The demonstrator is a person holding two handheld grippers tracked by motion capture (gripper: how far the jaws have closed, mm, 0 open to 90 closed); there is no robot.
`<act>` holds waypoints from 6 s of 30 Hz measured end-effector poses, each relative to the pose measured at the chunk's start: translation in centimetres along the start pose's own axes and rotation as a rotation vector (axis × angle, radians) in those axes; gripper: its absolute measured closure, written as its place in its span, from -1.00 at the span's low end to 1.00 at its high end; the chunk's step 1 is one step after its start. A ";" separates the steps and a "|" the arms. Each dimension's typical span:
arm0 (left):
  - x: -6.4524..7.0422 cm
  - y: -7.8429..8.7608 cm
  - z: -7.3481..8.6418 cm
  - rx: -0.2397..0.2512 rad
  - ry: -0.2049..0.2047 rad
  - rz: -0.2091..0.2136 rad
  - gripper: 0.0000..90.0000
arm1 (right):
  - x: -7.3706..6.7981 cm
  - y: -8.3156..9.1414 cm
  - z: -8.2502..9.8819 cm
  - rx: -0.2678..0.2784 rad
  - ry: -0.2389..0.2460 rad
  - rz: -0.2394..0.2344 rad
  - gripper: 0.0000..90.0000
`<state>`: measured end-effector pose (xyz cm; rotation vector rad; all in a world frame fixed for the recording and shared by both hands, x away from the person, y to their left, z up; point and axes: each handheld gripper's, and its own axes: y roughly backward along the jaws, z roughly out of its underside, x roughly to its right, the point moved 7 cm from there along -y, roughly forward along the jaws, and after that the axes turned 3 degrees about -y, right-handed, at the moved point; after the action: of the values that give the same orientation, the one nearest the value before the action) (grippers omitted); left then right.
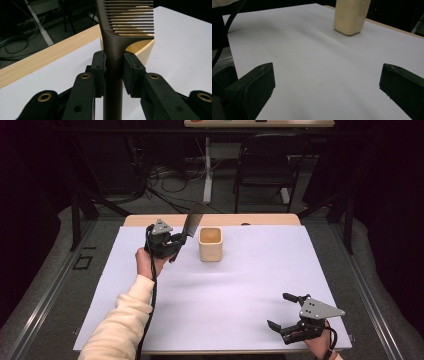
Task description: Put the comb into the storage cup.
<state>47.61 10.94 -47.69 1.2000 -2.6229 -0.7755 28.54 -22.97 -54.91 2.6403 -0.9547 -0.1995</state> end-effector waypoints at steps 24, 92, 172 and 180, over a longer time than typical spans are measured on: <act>0.3 -1.0 -2.2 0.045 -0.023 0.002 0.61 | -0.1 -0.2 0.2 -0.015 0.003 0.001 -1.00; 0.3 -3.5 -8.0 0.195 0.007 -0.056 0.61 | 0.0 -0.2 0.2 -0.016 -0.003 -0.012 -1.00; 1.6 -8.7 -7.4 0.272 0.095 0.029 0.61 | 0.0 -0.2 0.3 -0.022 -0.024 -0.020 -1.00; 1.6 -8.9 -7.1 0.262 0.104 0.049 0.61 | 0.0 -0.2 0.3 -0.022 -0.027 -0.020 -1.00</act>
<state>54.88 2.06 -46.35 1.1949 -2.7172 -0.3578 28.56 -22.91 -55.30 2.6342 -0.9300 -0.2489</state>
